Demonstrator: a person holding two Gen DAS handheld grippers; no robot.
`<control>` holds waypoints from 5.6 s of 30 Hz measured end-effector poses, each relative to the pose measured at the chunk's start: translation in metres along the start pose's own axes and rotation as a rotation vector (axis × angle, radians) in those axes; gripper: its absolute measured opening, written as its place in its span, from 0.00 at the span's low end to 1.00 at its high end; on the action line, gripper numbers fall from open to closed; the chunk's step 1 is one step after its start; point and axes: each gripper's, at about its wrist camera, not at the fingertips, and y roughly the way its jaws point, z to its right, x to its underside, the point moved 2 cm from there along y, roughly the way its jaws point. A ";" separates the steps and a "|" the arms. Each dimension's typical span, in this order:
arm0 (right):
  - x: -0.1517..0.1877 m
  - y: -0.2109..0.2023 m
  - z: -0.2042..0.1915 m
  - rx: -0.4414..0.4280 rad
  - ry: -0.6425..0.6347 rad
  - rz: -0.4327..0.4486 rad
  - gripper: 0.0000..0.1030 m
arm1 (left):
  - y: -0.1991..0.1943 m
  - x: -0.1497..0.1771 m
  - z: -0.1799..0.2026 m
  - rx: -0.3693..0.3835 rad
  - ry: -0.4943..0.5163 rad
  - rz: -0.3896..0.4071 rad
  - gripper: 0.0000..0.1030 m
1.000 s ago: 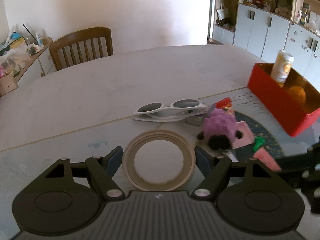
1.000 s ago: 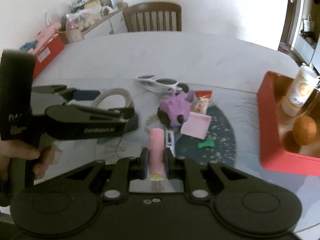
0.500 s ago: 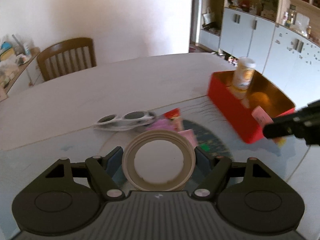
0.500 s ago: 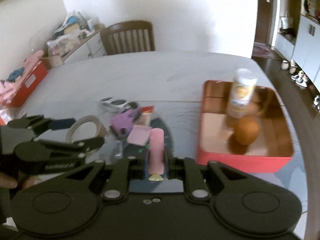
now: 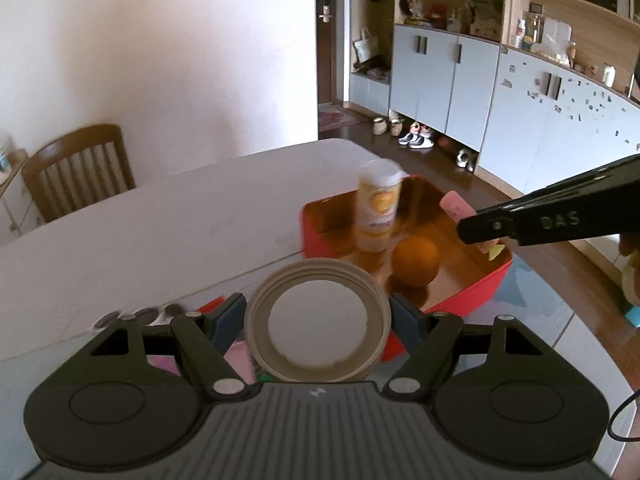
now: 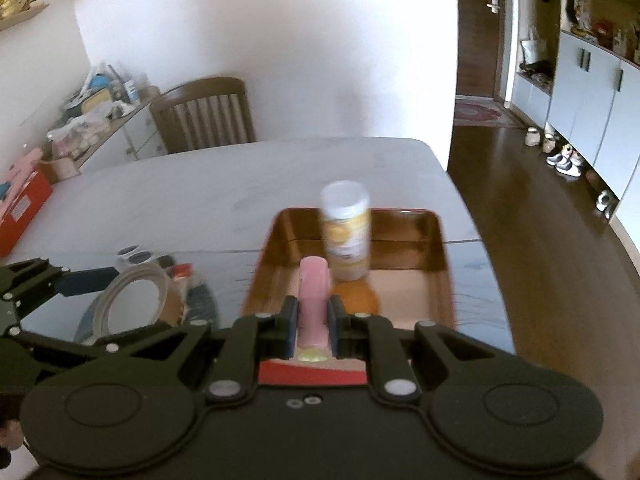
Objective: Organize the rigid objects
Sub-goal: 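Carry the tape roll with the left tool while the right tool carries the pink tube to the box, then release the tape roll into the box with the left tool while the right tool releases the tube, then withdraw both tools from the red box back over the mat, then grasp the purple fluffy toy with the left tool while the right tool grasps the green piece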
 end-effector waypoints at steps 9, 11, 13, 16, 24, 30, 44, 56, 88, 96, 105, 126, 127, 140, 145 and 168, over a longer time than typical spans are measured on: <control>0.000 0.024 0.052 0.014 0.022 -0.030 0.15 | 0.043 -0.026 0.049 -0.018 0.055 -0.019 0.75; 0.000 0.030 0.058 0.015 0.010 -0.040 0.15 | 0.053 -0.030 0.057 -0.022 0.057 -0.025 0.75; -0.002 0.036 0.063 0.013 0.002 -0.047 0.15 | 0.066 -0.037 0.061 -0.036 0.057 -0.037 0.75; -0.005 0.046 0.066 0.008 -0.013 -0.058 0.15 | 0.083 -0.043 0.069 -0.061 0.070 -0.055 0.75; -0.008 0.066 0.072 -0.013 -0.078 -0.102 0.15 | 0.112 -0.042 0.075 -0.121 0.093 -0.103 0.75; -0.010 0.078 0.072 -0.012 -0.107 -0.125 0.15 | 0.124 -0.045 0.075 -0.138 0.081 -0.118 0.75; -0.007 0.079 0.078 -0.034 -0.109 -0.144 0.21 | 0.130 -0.050 0.059 -0.136 0.034 -0.117 0.75; -0.002 0.066 0.084 -0.057 -0.046 -0.144 0.27 | 0.121 -0.047 0.054 -0.084 -0.021 -0.113 0.76; 0.010 -0.018 -0.027 -0.126 -0.067 -0.017 0.80 | -0.031 -0.005 -0.044 -0.156 -0.121 0.050 0.81; 0.019 -0.017 -0.075 -0.162 -0.082 0.012 0.99 | -0.049 0.016 -0.092 -0.167 -0.151 0.049 0.85; 0.033 0.011 -0.122 -0.137 -0.113 -0.028 1.00 | -0.046 0.050 -0.134 -0.160 -0.188 0.006 0.85; 0.058 0.092 -0.166 -0.039 -0.286 -0.134 0.70 | 0.027 0.075 -0.135 -0.035 -0.134 -0.049 0.85; 0.059 0.095 -0.167 -0.043 -0.291 -0.142 0.69 | 0.030 0.074 -0.134 -0.032 -0.132 -0.050 0.85; 0.059 0.114 -0.171 -0.078 -0.303 -0.169 0.45 | 0.059 0.074 -0.138 0.013 -0.149 -0.081 0.85; 0.059 0.113 -0.172 -0.090 -0.318 -0.159 0.38 | 0.063 0.076 -0.140 0.035 -0.161 -0.100 0.71; 0.063 0.093 -0.162 -0.055 -0.267 -0.132 0.22 | 0.050 0.073 -0.130 0.021 -0.127 -0.119 0.50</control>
